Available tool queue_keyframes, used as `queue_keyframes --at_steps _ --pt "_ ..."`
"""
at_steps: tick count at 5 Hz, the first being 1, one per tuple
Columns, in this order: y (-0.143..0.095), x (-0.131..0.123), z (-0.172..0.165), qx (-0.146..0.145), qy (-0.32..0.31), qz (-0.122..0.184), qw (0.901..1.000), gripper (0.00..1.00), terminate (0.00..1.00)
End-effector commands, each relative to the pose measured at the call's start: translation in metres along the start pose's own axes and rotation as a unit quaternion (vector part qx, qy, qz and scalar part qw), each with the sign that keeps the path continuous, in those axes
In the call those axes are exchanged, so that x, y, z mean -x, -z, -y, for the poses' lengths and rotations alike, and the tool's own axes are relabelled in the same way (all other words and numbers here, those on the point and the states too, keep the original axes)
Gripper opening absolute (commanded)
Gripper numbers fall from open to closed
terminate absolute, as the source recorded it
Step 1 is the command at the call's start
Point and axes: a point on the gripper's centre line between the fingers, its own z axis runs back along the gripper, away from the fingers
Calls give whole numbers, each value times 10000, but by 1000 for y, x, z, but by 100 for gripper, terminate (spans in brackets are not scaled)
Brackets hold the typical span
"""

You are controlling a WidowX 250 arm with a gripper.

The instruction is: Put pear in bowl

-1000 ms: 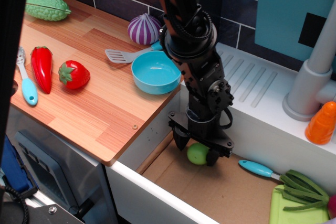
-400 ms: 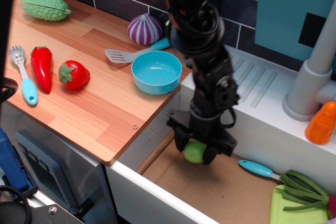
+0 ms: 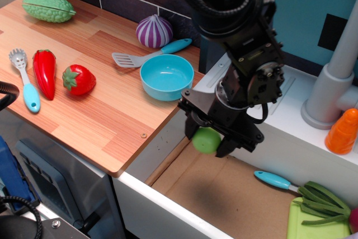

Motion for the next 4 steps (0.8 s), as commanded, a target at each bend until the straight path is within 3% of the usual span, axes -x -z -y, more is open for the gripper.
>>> queue_keyframes --at_steps 1,2,4 --pt "-30 -9 -38 -145 337 351 9987 0 0" --pt "-39 -28 -68 -154 859 370 9955 0 0" --pt "-34 -61 -91 -204 1429 556 9880 0 0"
